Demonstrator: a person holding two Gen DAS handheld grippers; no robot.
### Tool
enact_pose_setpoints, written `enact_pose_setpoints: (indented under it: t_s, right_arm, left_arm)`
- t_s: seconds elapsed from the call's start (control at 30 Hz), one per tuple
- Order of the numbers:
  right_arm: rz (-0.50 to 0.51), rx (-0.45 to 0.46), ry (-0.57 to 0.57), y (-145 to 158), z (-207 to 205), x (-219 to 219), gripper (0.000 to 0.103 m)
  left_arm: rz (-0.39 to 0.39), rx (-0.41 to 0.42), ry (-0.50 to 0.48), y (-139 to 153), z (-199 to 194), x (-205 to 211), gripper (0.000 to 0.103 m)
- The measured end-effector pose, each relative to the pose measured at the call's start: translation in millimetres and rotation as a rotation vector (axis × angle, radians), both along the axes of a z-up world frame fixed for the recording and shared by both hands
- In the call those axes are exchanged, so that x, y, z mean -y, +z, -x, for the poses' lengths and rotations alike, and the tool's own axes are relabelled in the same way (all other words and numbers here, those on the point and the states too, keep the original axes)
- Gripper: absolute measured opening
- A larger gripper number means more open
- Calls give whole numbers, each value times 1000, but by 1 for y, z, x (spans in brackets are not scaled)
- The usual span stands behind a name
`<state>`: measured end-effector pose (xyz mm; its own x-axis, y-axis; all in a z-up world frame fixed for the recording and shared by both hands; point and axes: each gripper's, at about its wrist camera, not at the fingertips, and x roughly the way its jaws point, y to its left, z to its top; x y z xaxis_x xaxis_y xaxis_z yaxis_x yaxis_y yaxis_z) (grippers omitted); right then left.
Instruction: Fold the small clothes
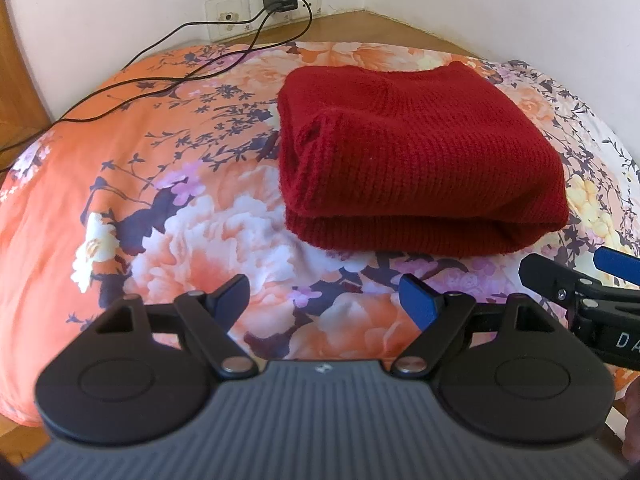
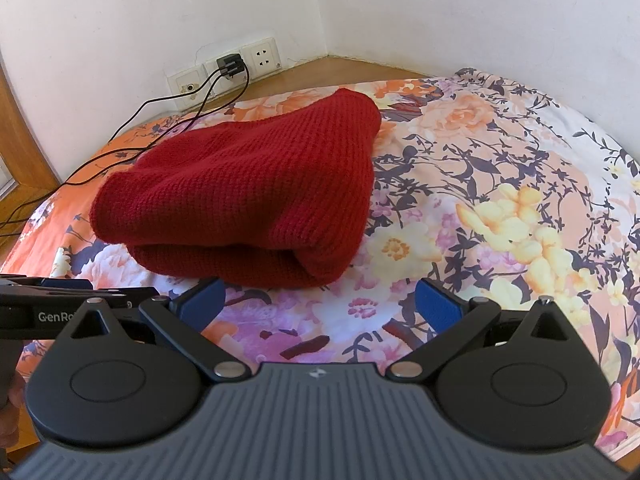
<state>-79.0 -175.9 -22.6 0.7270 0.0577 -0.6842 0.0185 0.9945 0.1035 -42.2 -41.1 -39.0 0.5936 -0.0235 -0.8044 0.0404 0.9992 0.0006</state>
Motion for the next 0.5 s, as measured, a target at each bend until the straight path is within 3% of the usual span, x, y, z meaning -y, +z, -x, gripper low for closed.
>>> enact_pose_setpoints:
  t_s: [0.5]
  right_arm:
    - [0, -1, 3, 1, -2, 1, 103]
  left_arm:
    - [-3, 4, -2, 2, -2, 3, 83]
